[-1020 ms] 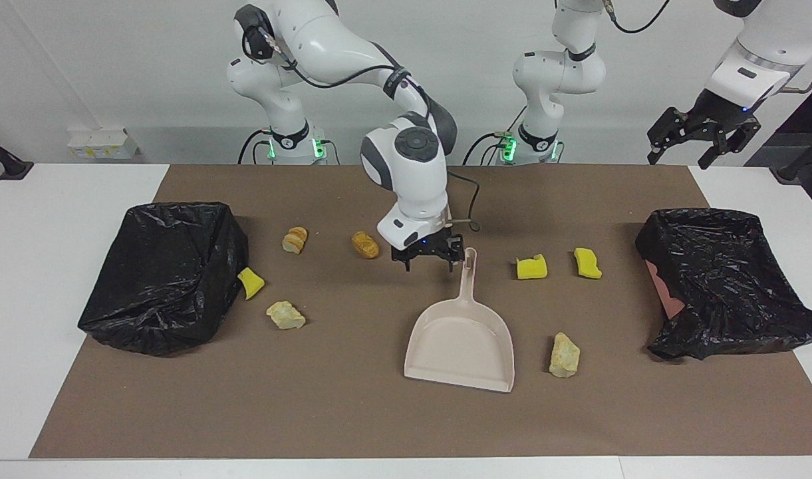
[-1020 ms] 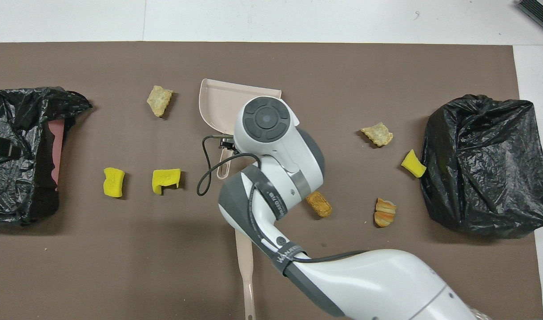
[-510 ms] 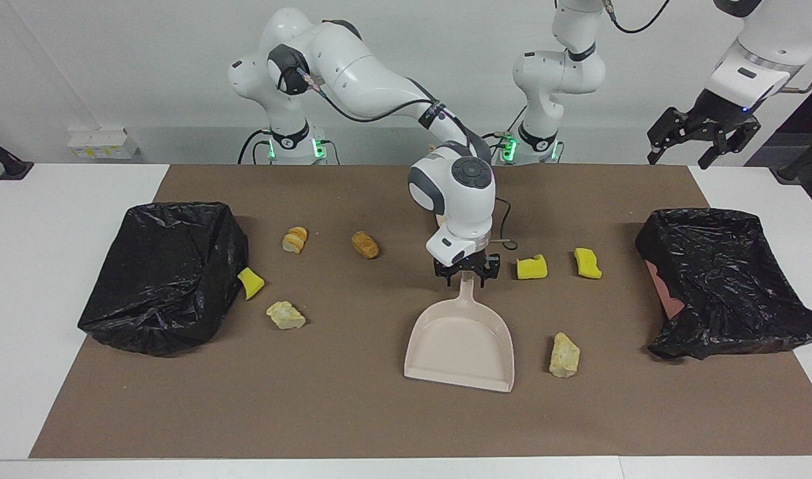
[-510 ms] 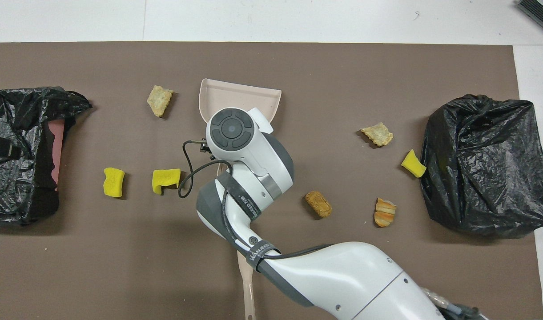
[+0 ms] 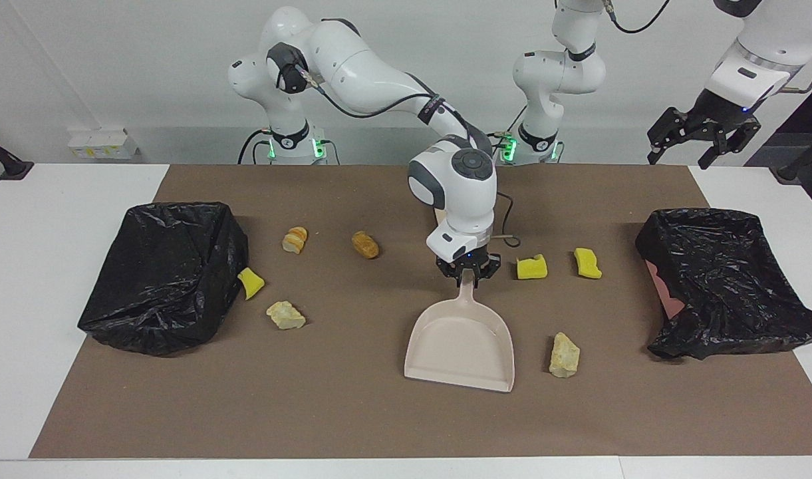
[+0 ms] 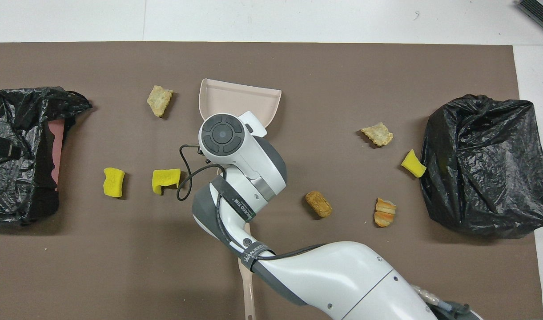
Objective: Sweep and dump trash in bin
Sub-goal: 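Grasp the dustpan handle with the right gripper and lift it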
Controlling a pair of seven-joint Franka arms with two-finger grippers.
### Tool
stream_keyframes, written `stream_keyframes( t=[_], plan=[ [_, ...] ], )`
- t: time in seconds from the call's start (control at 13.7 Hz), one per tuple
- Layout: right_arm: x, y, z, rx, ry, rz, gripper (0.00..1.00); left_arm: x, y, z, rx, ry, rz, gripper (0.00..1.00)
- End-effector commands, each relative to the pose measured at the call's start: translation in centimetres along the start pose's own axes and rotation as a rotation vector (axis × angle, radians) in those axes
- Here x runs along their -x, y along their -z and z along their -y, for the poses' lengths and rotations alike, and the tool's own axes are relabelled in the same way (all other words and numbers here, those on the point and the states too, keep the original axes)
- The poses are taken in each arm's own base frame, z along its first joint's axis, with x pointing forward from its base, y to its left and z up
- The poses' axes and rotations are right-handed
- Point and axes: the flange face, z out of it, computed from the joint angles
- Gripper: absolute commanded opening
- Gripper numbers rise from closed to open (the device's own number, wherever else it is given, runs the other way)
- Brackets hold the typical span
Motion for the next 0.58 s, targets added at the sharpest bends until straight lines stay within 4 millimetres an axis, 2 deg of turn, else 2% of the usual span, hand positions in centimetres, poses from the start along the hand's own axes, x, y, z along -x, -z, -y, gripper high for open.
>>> stream_keyframes(
  t=[0.0,0.22,0.51],
  plan=[
    [-0.2,1.2,-0.2,0.013,-0.009,-0.014,0.0,0.4,-0.1,0.2,-0.007,-0.002,0.004,1.0],
    [-0.9,3.1,-0.9,0.005,-0.006,-0.029,0.0,0.4,-0.1,0.2,-0.007,-0.002,0.004,1.0],
    [-1.9,5.6,-2.9,0.014,0.001,-0.011,0.0,0.4,-0.1,0.2,-0.007,-0.002,0.004,1.0]
  ],
)
